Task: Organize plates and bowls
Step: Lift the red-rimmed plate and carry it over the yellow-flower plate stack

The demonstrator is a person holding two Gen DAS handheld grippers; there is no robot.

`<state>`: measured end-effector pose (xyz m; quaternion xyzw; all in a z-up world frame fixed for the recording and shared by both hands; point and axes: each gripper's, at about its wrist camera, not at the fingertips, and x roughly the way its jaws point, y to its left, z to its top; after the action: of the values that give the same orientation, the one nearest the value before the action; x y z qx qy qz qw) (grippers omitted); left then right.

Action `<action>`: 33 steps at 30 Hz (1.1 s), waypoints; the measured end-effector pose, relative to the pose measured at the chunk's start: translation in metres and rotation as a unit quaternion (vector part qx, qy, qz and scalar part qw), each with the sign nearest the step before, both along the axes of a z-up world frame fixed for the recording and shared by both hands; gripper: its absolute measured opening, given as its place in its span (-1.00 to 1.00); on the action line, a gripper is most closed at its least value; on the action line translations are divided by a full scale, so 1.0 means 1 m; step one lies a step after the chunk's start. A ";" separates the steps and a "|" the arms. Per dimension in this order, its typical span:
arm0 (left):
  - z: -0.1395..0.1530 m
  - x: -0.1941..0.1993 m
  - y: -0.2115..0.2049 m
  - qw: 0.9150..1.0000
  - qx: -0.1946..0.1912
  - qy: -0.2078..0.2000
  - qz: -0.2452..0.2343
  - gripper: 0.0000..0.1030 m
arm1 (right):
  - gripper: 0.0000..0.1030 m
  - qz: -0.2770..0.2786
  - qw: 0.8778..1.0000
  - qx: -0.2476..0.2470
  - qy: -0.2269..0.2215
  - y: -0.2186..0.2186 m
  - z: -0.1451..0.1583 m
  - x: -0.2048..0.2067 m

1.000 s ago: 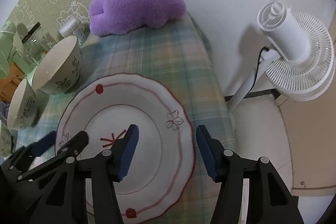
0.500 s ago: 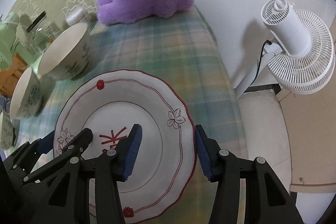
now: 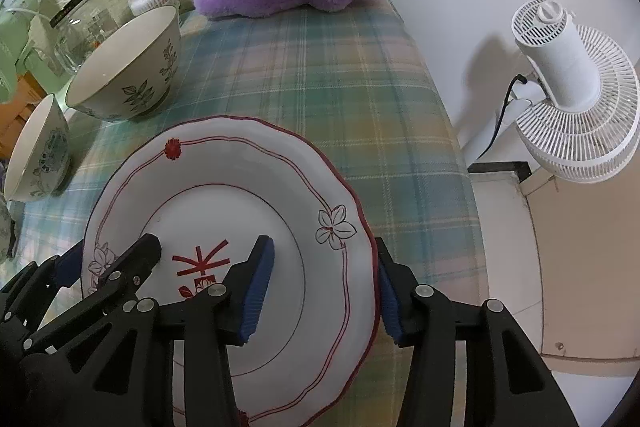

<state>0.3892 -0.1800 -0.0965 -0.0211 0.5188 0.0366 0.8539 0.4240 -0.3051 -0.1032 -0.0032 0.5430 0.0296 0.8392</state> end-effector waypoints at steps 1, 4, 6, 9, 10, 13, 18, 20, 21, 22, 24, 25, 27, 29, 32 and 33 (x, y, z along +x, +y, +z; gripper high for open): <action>0.002 0.001 0.000 1.000 -0.001 -0.002 0.000 -0.04 | 0.00 0.003 1.000 -0.006 -0.004 0.001 0.002 0.000; 0.011 0.000 0.002 1.000 -0.006 -0.011 0.002 -0.04 | 0.00 0.006 1.000 -0.012 -0.017 0.003 0.012 -0.001; 0.019 -0.006 0.002 1.000 -0.004 -0.016 0.002 -0.03 | 0.00 0.005 1.000 -0.010 -0.021 0.003 0.019 -0.003; 0.029 -0.012 0.004 1.000 -0.003 -0.021 0.000 -0.03 | 0.00 0.000 1.000 -0.004 -0.023 0.002 0.028 -0.006; 0.030 -0.012 0.004 1.000 -0.001 -0.022 -0.001 -0.03 | 0.00 -0.001 1.000 -0.002 -0.025 0.002 0.032 -0.009; 0.039 -0.020 0.006 1.000 -0.004 -0.027 -0.001 -0.03 | 0.00 -0.003 0.999 -0.002 -0.034 0.005 0.044 -0.016; 0.057 -0.038 0.008 0.999 -0.004 -0.036 -0.008 -0.03 | 0.00 -0.008 0.999 -0.003 -0.041 0.009 0.065 -0.036; 0.062 -0.046 0.009 0.999 -0.005 -0.037 -0.012 -0.03 | 0.00 -0.010 0.999 -0.005 -0.043 0.011 0.070 -0.045; 0.064 -0.050 0.010 0.999 -0.006 -0.037 -0.014 -0.03 | 0.00 -0.012 0.999 -0.005 -0.043 0.011 0.073 -0.050; 0.066 -0.056 0.011 0.999 -0.008 -0.037 -0.016 -0.03 | 0.00 -0.013 0.999 -0.005 -0.044 0.011 0.076 -0.054; 0.069 -0.063 0.012 0.999 -0.010 -0.036 -0.018 -0.03 | 0.00 -0.016 0.999 -0.007 -0.046 0.012 0.082 -0.064; 0.071 -0.067 0.012 0.999 -0.011 -0.036 -0.020 -0.03 | 0.00 -0.018 0.999 -0.008 -0.046 0.012 0.085 -0.069; 0.074 -0.077 0.012 0.999 -0.012 -0.037 -0.025 -0.03 | 0.00 -0.021 0.999 -0.010 -0.048 0.012 0.090 -0.080; 0.077 -0.084 0.012 0.999 -0.014 -0.037 -0.029 -0.03 | 0.00 -0.027 0.998 -0.011 -0.049 0.011 0.094 -0.091; 0.083 -0.099 0.010 0.998 -0.016 -0.038 -0.039 -0.03 | 0.00 -0.034 0.998 -0.013 -0.049 0.010 0.098 -0.106; 0.084 -0.103 0.010 0.998 -0.018 -0.039 -0.041 -0.03 | 0.00 -0.036 0.998 -0.014 -0.048 0.010 0.099 -0.111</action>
<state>0.2862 -0.1696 -0.0121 -0.0166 0.4859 -0.0087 0.8738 0.3125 -0.2954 -0.0040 0.0028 0.5024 -0.0087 0.8646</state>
